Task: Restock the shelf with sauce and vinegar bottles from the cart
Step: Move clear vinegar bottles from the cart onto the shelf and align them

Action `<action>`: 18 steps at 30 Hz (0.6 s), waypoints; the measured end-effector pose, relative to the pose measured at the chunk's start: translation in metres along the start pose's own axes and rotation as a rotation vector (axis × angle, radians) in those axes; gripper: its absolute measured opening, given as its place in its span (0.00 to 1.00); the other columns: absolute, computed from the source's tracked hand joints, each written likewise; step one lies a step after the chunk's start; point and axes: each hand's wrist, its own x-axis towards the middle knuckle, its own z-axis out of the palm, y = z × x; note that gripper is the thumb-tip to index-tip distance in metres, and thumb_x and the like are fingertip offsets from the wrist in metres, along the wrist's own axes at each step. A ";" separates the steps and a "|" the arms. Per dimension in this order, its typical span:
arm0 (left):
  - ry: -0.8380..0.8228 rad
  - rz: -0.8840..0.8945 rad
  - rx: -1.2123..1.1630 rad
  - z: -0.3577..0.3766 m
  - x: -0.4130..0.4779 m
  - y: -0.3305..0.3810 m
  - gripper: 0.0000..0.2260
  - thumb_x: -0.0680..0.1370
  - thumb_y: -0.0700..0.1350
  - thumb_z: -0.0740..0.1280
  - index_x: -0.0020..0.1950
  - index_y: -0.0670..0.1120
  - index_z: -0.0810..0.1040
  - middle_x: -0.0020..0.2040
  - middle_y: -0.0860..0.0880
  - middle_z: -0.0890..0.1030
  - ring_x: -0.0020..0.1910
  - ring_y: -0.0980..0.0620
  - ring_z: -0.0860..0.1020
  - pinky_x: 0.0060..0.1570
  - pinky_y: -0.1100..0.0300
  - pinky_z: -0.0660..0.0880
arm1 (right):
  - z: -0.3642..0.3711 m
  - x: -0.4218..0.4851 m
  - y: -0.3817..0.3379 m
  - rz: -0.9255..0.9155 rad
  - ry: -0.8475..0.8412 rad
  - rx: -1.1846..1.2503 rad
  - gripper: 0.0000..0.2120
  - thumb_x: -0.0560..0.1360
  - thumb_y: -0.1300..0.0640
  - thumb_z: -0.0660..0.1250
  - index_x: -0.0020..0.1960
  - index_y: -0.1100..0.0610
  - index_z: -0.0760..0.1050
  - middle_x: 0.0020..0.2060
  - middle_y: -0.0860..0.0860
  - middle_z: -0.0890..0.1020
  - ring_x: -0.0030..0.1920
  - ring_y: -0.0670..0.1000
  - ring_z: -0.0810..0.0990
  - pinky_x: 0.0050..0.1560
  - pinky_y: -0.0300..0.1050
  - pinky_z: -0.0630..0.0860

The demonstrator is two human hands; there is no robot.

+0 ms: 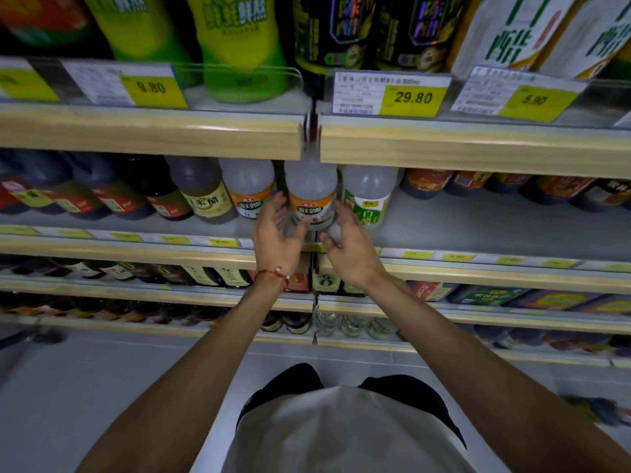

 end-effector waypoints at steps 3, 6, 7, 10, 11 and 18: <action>-0.086 0.057 -0.005 -0.002 0.013 -0.003 0.21 0.76 0.47 0.74 0.68 0.44 0.78 0.63 0.48 0.81 0.62 0.56 0.80 0.61 0.56 0.80 | 0.010 0.007 0.000 0.003 0.062 0.022 0.34 0.81 0.66 0.65 0.83 0.60 0.54 0.80 0.55 0.64 0.78 0.55 0.65 0.70 0.31 0.60; -0.069 0.022 -0.049 -0.004 0.019 -0.007 0.20 0.77 0.50 0.71 0.66 0.44 0.80 0.62 0.49 0.83 0.62 0.55 0.81 0.63 0.48 0.79 | 0.019 0.008 0.003 0.008 0.085 -0.015 0.37 0.79 0.72 0.62 0.84 0.59 0.53 0.81 0.56 0.61 0.78 0.54 0.62 0.68 0.23 0.55; -0.050 0.006 -0.063 -0.005 0.019 -0.012 0.21 0.77 0.51 0.71 0.68 0.45 0.79 0.63 0.49 0.83 0.64 0.54 0.80 0.64 0.47 0.78 | 0.021 0.007 0.003 0.003 0.062 -0.017 0.38 0.78 0.73 0.61 0.84 0.58 0.52 0.81 0.56 0.60 0.78 0.55 0.62 0.73 0.29 0.58; -0.011 -0.042 -0.113 -0.009 0.020 -0.017 0.24 0.76 0.51 0.72 0.70 0.44 0.79 0.64 0.49 0.82 0.65 0.55 0.79 0.67 0.47 0.76 | 0.022 0.012 0.005 -0.010 0.023 0.000 0.39 0.76 0.74 0.61 0.83 0.55 0.55 0.78 0.56 0.63 0.78 0.58 0.65 0.78 0.56 0.66; -0.013 -0.058 -0.131 -0.010 0.021 -0.017 0.24 0.75 0.51 0.73 0.69 0.44 0.80 0.63 0.49 0.83 0.64 0.55 0.80 0.67 0.47 0.76 | 0.023 0.015 0.005 -0.002 0.033 -0.001 0.39 0.76 0.73 0.63 0.83 0.55 0.56 0.77 0.56 0.65 0.77 0.58 0.67 0.77 0.58 0.67; 0.044 -0.059 -0.124 -0.016 0.024 -0.017 0.17 0.74 0.46 0.76 0.62 0.42 0.84 0.53 0.52 0.86 0.55 0.57 0.84 0.61 0.50 0.80 | 0.037 0.029 0.011 0.041 0.072 0.090 0.37 0.74 0.63 0.65 0.81 0.52 0.58 0.76 0.51 0.68 0.78 0.55 0.66 0.77 0.61 0.67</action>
